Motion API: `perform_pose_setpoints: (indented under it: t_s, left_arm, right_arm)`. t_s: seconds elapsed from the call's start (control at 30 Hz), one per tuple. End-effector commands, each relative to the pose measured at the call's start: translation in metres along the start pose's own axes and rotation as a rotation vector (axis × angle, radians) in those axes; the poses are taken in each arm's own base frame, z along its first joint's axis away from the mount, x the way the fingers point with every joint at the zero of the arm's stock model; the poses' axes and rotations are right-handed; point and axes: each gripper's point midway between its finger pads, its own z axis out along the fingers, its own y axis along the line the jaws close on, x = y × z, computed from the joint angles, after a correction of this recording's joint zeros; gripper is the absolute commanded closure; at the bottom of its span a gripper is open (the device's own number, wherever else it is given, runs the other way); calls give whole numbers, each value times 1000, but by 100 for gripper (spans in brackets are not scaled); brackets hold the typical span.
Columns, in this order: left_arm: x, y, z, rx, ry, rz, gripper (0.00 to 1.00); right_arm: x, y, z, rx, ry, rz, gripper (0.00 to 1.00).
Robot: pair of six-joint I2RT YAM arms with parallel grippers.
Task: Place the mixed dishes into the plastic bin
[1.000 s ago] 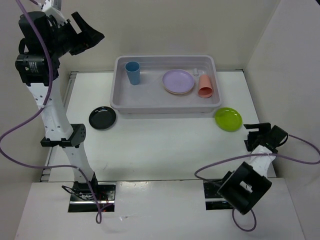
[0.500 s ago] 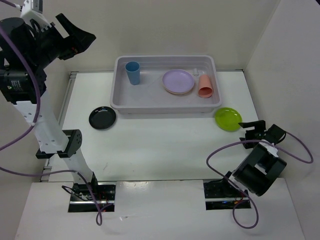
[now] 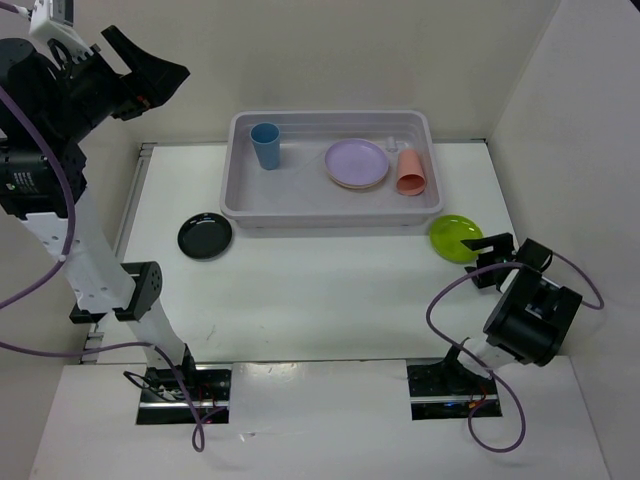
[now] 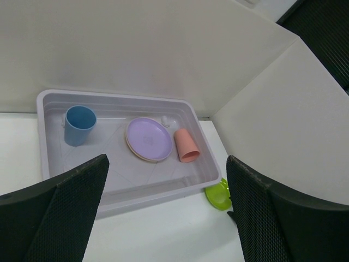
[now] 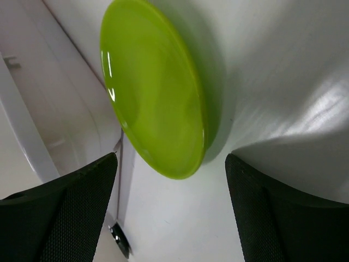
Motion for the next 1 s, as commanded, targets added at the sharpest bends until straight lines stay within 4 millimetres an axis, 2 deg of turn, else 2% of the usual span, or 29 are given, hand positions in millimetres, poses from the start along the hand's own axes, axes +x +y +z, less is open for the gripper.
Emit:
perform_pose_setpoints:
  t_s: [0.0, 0.1, 0.13, 0.3, 0.47, 0.53, 0.63, 0.7, 0.87, 0.97]
  left_arm:
    - [-8, -8, -7, 34, -27, 13, 6]
    - [-7, -6, -8, 31, -19, 9, 6]
    - [-6, -8, -8, 40, -14, 9, 6]
    - [-7, -7, -9, 40, -14, 0, 6]
    - [-7, -9, -9, 52, -16, 5, 6]
    - [-7, -9, -9, 52, -16, 5, 6]
    - [-7, -9, -9, 52, -16, 5, 6]
    - [-5, -7, -6, 56, -5, 0, 6]
    - [-5, -7, -6, 56, -5, 0, 6]
    - [-7, -8, -5, 60, -11, 5, 6]
  right_arm:
    - [-11, -2, 13, 6, -45, -10, 15]
    - [-10, -10, 18, 19, -46, 6, 24]
    - [-9, -15, 20, 32, -47, 11, 30]
    - [-11, -19, 26, 36, -57, 30, 43]
    - [-6, -23, 29, 47, -40, 32, 66]
    - [-6, -23, 29, 47, -40, 32, 67]
    - [-6, -25, 29, 60, -42, 36, 75]
    - [-4, -27, 29, 68, -35, 42, 84]
    - [-11, -20, 24, 72, -55, 37, 100]
    - [-18, -8, 13, 87, -86, 16, 100]
